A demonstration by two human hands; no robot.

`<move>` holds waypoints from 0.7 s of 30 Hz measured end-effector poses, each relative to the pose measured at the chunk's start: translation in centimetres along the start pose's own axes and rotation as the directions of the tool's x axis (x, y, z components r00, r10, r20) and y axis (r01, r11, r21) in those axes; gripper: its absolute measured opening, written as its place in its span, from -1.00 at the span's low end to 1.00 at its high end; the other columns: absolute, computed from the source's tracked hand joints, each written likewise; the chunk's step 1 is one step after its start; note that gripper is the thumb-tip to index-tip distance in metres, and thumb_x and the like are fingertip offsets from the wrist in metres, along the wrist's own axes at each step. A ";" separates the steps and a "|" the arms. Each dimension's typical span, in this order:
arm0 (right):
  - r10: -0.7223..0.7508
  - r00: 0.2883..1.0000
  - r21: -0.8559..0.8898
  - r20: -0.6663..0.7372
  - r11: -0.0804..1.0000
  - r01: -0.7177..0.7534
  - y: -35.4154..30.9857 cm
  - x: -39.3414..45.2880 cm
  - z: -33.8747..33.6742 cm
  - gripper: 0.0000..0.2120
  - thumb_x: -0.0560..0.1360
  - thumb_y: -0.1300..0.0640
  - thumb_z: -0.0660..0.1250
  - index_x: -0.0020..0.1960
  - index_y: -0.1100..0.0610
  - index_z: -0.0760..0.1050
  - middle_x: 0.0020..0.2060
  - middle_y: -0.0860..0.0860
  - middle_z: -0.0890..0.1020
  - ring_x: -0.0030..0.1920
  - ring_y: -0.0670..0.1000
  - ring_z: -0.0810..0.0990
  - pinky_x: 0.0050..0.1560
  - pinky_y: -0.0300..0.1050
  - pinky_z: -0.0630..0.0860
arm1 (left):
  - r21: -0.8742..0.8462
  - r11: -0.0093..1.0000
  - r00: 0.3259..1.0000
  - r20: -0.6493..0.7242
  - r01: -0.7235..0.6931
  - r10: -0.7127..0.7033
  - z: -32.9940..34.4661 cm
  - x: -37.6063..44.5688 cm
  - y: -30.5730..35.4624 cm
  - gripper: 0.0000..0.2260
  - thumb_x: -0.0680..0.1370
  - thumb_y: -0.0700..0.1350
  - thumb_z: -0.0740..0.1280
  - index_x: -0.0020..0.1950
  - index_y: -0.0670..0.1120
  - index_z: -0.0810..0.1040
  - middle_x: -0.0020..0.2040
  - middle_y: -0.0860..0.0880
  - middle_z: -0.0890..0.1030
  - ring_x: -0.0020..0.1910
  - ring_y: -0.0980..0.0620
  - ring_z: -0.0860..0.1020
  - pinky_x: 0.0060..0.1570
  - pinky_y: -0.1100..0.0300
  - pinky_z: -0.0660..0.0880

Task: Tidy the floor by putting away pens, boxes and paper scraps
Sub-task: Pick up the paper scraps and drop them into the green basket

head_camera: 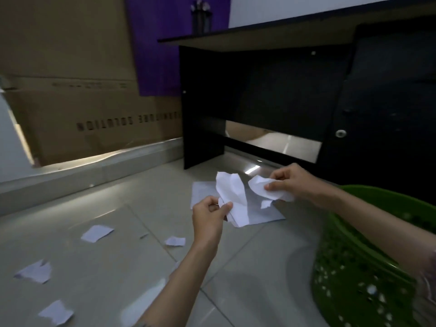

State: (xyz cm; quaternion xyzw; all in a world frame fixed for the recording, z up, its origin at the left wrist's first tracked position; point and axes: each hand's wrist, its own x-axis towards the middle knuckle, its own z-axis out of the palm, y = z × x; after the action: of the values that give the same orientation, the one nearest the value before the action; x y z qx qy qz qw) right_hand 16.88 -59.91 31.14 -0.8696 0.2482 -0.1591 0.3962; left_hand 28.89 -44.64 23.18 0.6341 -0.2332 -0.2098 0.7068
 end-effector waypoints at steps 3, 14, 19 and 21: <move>0.084 0.991 -0.050 -0.101 0.995 -0.090 2.1 -2.1 -4.2 -0.80 0.45 0.20 0.38 -0.16 0.38 0.58 -0.34 0.14 0.55 -0.33 0.00 0.50 -0.37 -0.28 0.38 | -0.011 1.000 0.992 0.127 0.021 -0.019 4.9 -0.7 -0.1 -0.87 0.47 -0.25 0.38 -0.26 -0.17 0.49 -0.40 -0.02 0.55 -0.52 0.20 0.45 -0.52 0.43 0.34; 0.412 0.796 -0.077 -0.443 0.867 -0.492 10.4 -11.1 -14.2 -0.78 0.46 0.19 0.36 -0.31 0.28 0.50 -0.39 0.12 0.44 -0.38 -0.01 0.39 -0.38 -0.19 0.28 | -0.060 0.997 0.944 0.330 0.049 -0.027 21.0 -5.1 0.0 -0.86 0.46 -0.18 0.41 -0.27 -0.16 0.52 -0.34 -0.09 0.58 -0.45 0.08 0.48 -0.39 0.26 0.44; 0.471 0.744 -0.069 -0.474 0.822 -0.565 13.0 -13.5 -14.9 -0.81 0.46 0.20 0.36 -0.29 0.26 0.48 -0.33 0.15 0.39 -0.35 0.04 0.34 -0.38 -0.17 0.22 | 0.190 0.972 0.954 0.288 -0.140 0.081 23.7 -6.6 -0.7 -0.80 0.45 0.02 0.41 -0.18 -0.06 0.47 -0.39 0.13 0.48 -0.42 0.23 0.45 -0.46 0.32 0.30; 0.479 0.741 -0.062 -0.471 0.820 -0.570 13.6 -13.9 -15.1 -0.79 0.46 0.20 0.35 -0.31 0.26 0.46 -0.34 0.15 0.40 -0.33 0.05 0.35 -0.38 -0.18 0.23 | 0.218 0.956 0.946 0.298 -0.196 0.126 23.8 -6.3 -0.9 -0.78 0.44 0.04 0.41 -0.12 -0.07 0.48 -0.38 0.14 0.47 -0.41 0.26 0.44 -0.46 0.34 0.32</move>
State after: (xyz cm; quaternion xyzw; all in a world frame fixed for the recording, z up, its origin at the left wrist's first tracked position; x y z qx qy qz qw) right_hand -5.90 -69.06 29.21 -0.7410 0.5805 -0.2044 0.2686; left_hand 9.65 -60.03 23.99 0.6588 -0.4065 -0.2086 0.5977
